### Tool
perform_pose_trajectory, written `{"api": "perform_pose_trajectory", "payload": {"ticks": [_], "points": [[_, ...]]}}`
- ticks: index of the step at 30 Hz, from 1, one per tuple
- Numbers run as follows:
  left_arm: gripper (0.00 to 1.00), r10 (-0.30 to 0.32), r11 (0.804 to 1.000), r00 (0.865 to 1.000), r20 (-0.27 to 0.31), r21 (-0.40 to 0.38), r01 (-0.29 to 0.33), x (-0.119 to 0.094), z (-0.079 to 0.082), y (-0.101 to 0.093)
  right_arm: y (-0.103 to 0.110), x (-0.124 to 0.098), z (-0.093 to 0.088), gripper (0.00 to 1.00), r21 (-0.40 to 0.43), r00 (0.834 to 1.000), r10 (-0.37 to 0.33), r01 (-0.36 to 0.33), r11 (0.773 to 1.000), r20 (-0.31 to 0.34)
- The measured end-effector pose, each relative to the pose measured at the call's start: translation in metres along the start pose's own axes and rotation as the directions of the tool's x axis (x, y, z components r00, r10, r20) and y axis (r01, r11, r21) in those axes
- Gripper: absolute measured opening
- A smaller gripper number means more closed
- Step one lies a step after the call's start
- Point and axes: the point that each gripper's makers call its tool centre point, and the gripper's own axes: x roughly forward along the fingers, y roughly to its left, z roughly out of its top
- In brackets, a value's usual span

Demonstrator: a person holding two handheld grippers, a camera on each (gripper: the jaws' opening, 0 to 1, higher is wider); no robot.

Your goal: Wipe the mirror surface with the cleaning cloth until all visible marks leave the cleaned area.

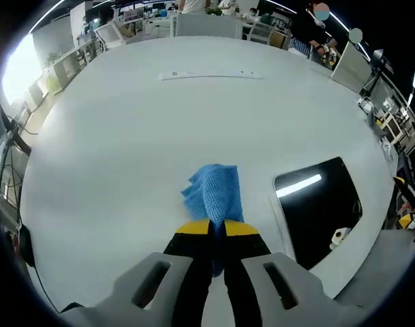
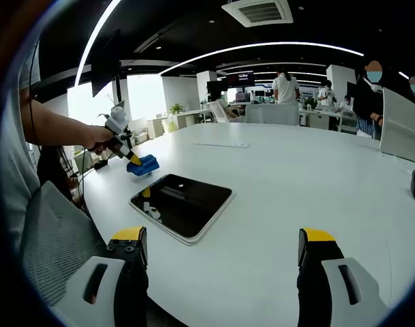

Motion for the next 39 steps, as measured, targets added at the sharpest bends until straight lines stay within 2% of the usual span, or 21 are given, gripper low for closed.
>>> {"api": "perform_pose_trajectory", "payload": {"ticks": [5,9,14,17,23,26,27,29,30,32,35,38,39], "points": [[0.03,0.007,1.000,1.000,-0.023,0.004,-0.007,0.011,-0.013,0.000,0.000,0.000,0.000,0.90,-0.001,1.000,0.000,0.000,1.000,-0.001],[0.04,0.008,1.000,1.000,-0.021,0.010,-0.007,0.016,-0.017,-0.001,0.000,0.000,0.000,0.90,-0.001,1.000,-0.001,0.001,1.000,-0.002],[0.11,0.036,0.997,0.999,-0.025,0.070,-0.034,0.024,-0.024,0.000,0.000,0.000,0.000,0.91,-0.002,1.000,-0.001,0.001,1.000,-0.004],[0.12,0.055,0.988,0.998,0.005,0.145,-0.056,0.025,-0.022,0.000,0.000,0.001,-0.001,0.91,-0.003,1.000,-0.003,0.003,1.000,-0.007],[0.15,0.058,0.985,0.998,0.035,0.162,-0.063,0.024,-0.022,0.000,0.000,0.001,-0.001,0.91,-0.007,1.000,-0.002,0.002,1.000,-0.011],[0.34,0.044,0.989,0.998,0.052,0.137,-0.051,0.021,-0.021,0.001,0.001,0.001,-0.001,0.91,-0.007,1.000,0.000,0.000,1.000,-0.014],[0.39,0.024,0.990,0.995,0.093,0.134,-0.037,0.018,-0.015,-0.001,0.001,0.001,-0.002,0.92,-0.006,1.000,0.001,-0.001,1.000,-0.015],[0.47,0.024,0.989,0.993,0.112,0.141,-0.040,0.010,-0.013,0.000,0.003,0.001,-0.002,0.94,-0.013,1.000,0.010,-0.010,1.000,-0.026],[0.52,0.002,0.986,0.988,0.153,0.166,-0.027,0.005,-0.007,-0.001,0.005,0.002,-0.002,0.95,-0.025,0.999,0.018,-0.019,1.000,-0.030],[0.65,-0.038,0.982,0.984,0.172,0.190,0.005,-0.006,-0.007,-0.005,0.007,0.002,-0.001,0.96,-0.052,0.998,0.034,-0.037,0.998,-0.047],[0.81,-0.110,0.972,0.971,0.211,0.228,0.060,-0.021,-0.007,-0.011,-0.002,0.004,0.012,0.98,-0.041,0.999,0.032,-0.033,0.999,-0.028],[0.93,-0.166,0.957,0.945,0.282,0.279,0.085,-0.039,-0.008,-0.015,-0.007,0.007,0.025,0.98,-0.040,0.999,0.046,-0.046,0.998,-0.012],[0.97,-0.172,0.956,0.946,0.276,0.280,0.093,-0.042,-0.016,-0.012,-0.008,0.008,0.027,0.98,-0.043,0.999,0.052,-0.052,0.998,-0.006]]}}
